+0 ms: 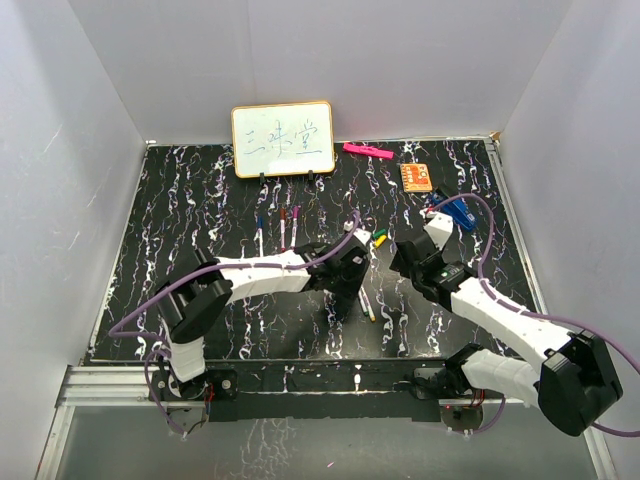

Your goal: Insert the pens into the pen caps

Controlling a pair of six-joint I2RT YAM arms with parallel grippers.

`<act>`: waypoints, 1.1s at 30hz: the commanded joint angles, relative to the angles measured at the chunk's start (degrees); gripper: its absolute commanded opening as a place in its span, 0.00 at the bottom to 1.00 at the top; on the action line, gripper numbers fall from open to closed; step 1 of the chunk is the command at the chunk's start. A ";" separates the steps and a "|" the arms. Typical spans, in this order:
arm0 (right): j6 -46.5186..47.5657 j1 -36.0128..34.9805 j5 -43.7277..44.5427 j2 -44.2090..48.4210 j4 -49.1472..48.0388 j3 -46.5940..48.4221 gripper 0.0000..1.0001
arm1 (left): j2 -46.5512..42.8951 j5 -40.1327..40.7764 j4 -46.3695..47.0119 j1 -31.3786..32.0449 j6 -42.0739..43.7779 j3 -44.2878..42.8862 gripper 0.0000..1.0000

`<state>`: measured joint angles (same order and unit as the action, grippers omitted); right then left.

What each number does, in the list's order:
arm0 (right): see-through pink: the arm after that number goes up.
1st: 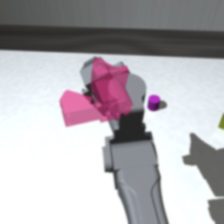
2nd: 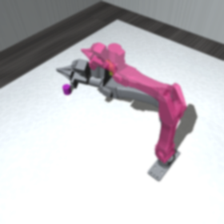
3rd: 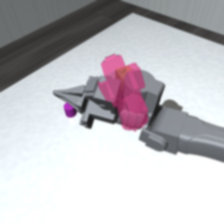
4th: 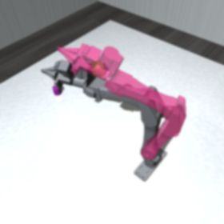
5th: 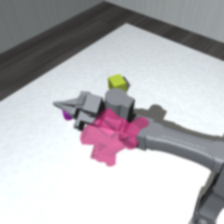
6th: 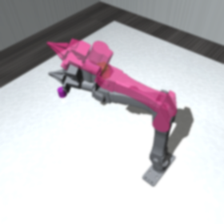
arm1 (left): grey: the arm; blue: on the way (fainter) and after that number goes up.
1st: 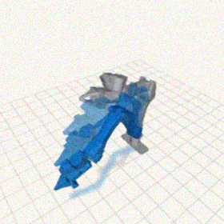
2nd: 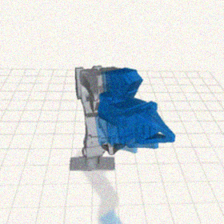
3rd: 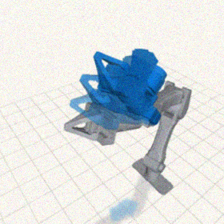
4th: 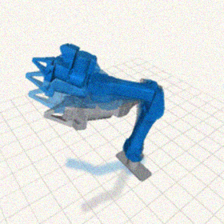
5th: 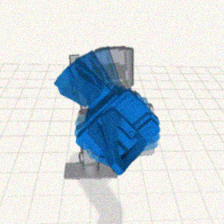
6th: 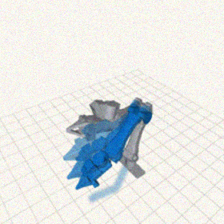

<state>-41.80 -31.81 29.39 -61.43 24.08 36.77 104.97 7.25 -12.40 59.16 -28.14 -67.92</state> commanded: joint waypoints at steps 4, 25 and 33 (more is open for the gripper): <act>-0.41 0.26 -0.62 0.09 -2.05 -0.59 0.43 | 3.00 0.43 0.89 0.43 -0.15 -3.91 0.45; -0.52 0.26 -2.72 -1.13 -3.09 -1.96 0.40 | 7.33 0.41 0.28 0.43 -0.59 -7.22 0.45; -0.63 0.26 -8.49 -6.88 -4.17 -5.04 0.31 | 5.63 0.65 1.40 0.43 -1.19 -5.87 0.45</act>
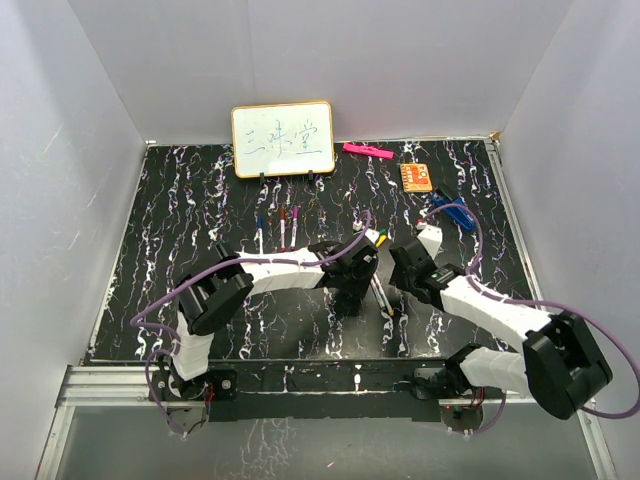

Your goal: Insert the pens into the pen caps

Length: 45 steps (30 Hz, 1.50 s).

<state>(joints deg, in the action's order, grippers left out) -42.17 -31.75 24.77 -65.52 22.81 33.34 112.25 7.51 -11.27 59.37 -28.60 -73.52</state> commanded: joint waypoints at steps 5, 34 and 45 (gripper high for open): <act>0.39 0.22 -10.60 -5.14 -7.18 -4.20 0.32 | -3.36 2.05 0.19 0.22 -1.06 1.21 0.45; 2.40 0.11 -11.95 -6.49 -7.36 -4.95 0.31 | -3.36 1.72 0.47 0.04 -1.74 1.53 0.45; 4.30 -0.05 -15.76 -10.73 -8.00 -5.13 0.01 | -6.46 2.42 0.30 -1.37 -3.65 4.57 0.45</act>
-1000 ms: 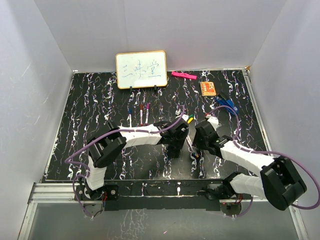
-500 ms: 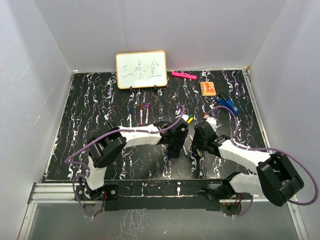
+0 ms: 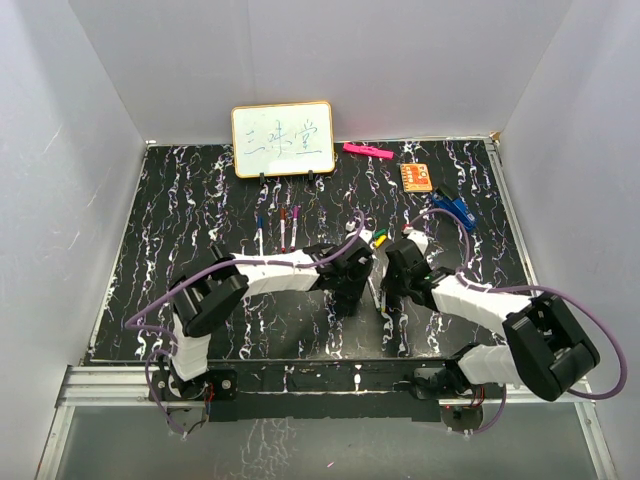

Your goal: Insert the pens into the pen caps

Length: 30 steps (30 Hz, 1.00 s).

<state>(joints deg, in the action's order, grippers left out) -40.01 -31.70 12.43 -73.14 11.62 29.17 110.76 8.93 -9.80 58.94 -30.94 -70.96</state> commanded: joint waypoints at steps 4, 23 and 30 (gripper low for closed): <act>3.49 -0.50 -6.33 -5.30 2.37 -0.65 0.01 | -7.01 0.92 -0.90 -2.24 -1.99 4.21 0.46; 2.66 -8.34 -8.20 -16.33 1.32 6.30 0.00 | -10.19 -5.81 3.61 -6.47 -4.09 10.72 0.47; 0.20 -8.17 -2.53 -17.44 5.09 8.63 0.00 | -10.58 -7.04 2.32 -6.46 -4.22 12.07 0.47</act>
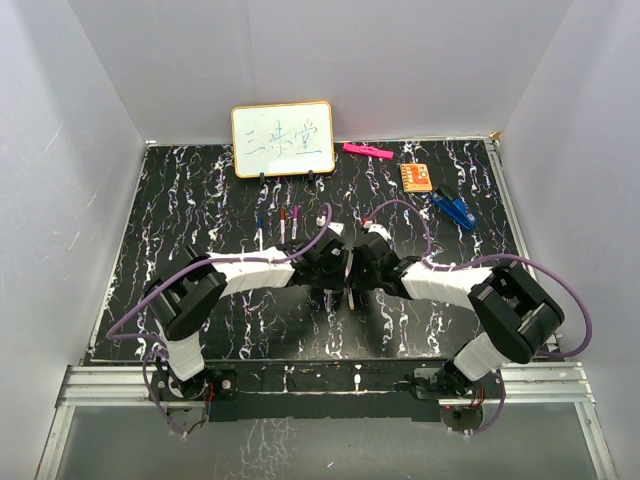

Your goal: Insert the pens into the pen caps

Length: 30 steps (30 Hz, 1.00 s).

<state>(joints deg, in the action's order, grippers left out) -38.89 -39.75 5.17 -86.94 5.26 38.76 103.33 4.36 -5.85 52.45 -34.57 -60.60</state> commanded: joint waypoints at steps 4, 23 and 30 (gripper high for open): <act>-2.27 0.21 7.10 -3.26 12.92 -0.42 0.00 | -3.48 -1.06 -5.72 0.07 -0.15 2.32 0.45; -4.87 1.58 10.33 -0.59 15.54 -0.04 0.00 | -0.27 9.82 -20.80 0.05 1.88 2.10 0.26; -4.57 1.65 10.42 -0.19 15.30 -0.14 0.05 | 4.02 11.89 -24.10 0.04 2.49 0.44 0.22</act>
<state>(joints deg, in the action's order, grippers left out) -44.73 -38.87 12.10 -85.60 12.10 39.99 101.97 13.28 -20.88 52.69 -33.26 -61.43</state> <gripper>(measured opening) 0.054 0.241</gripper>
